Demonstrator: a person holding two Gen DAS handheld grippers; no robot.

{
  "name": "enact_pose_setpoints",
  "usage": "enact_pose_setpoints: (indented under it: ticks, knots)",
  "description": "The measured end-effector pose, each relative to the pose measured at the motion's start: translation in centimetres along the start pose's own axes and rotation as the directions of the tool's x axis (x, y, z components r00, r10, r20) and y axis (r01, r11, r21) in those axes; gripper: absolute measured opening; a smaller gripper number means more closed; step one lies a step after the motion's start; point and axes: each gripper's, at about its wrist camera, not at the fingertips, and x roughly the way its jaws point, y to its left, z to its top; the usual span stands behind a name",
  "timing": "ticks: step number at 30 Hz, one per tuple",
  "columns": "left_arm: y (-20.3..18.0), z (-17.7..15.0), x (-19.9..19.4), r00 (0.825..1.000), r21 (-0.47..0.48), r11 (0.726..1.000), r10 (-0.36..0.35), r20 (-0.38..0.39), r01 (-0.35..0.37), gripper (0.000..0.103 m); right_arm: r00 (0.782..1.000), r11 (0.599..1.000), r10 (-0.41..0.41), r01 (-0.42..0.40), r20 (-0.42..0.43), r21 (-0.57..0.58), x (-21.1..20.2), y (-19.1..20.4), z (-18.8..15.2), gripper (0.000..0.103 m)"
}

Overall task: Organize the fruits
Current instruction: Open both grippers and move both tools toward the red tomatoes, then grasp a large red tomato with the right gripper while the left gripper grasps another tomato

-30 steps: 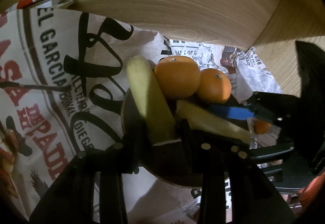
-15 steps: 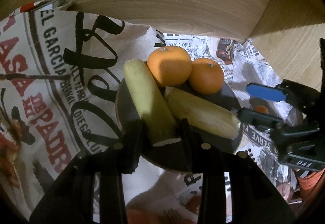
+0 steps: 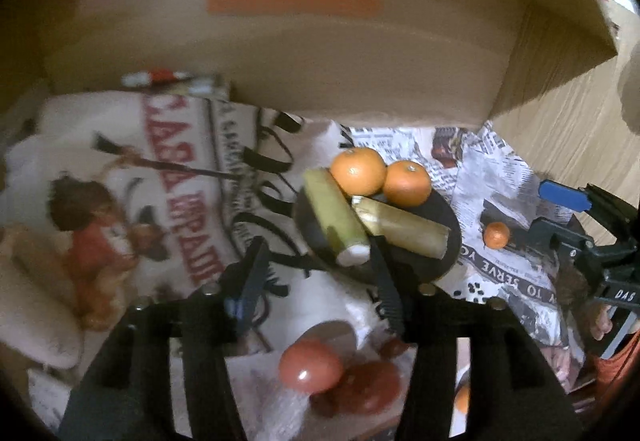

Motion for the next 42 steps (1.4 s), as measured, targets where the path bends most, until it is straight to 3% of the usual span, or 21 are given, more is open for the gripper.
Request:
enact_pose_setpoints:
  ticks: [6,10,14,18,24,28,34,42]
  knots:
    - [0.7,-2.9,-4.4,0.997,-0.003,0.999,0.046,0.065,-0.046,0.068,0.998,0.998,0.062,-0.062,0.025,-0.005,-1.4,2.9,-0.8,0.069]
    - [1.4,-5.0,-5.9,0.996,-0.014,0.998,0.057,0.074,-0.056,0.070,0.993,0.993,0.116,-0.116,0.002,-0.022,-1.1,5.4,-1.4,0.070]
    - [2.3,-7.0,-6.4,0.996,-0.028,0.998,0.065,0.061,-0.063,0.072,0.986,0.986,0.162,-0.163,-0.038,-0.023,0.2,8.0,-2.4,0.070]
    - [3.5,-9.2,-6.3,0.996,-0.040,0.996,0.082,0.041,-0.080,0.081,0.978,0.982,0.185,-0.188,-0.096,-0.021,2.0,10.1,-3.4,0.070]
    - [4.9,-11.4,-5.4,0.997,-0.049,0.996,0.070,-0.008,-0.071,0.081,0.963,0.979,0.198,-0.203,-0.185,-0.010,4.7,12.2,-4.7,0.070]
    - [5.7,-12.0,-4.7,0.998,-0.063,0.997,0.050,-0.030,-0.052,0.081,0.954,0.980,0.191,-0.198,-0.229,-0.008,6.0,13.2,-5.0,0.069]
    - [5.9,-11.9,-4.1,0.999,-0.066,0.997,0.026,-0.039,-0.028,0.081,0.945,0.983,0.173,-0.184,-0.278,-0.011,7.6,13.7,-5.0,0.050]
    - [4.5,-10.2,-2.4,0.999,-0.037,0.999,-0.020,-0.047,0.018,0.081,0.937,0.978,0.203,-0.206,-0.284,0.021,7.6,12.8,-4.9,0.047]
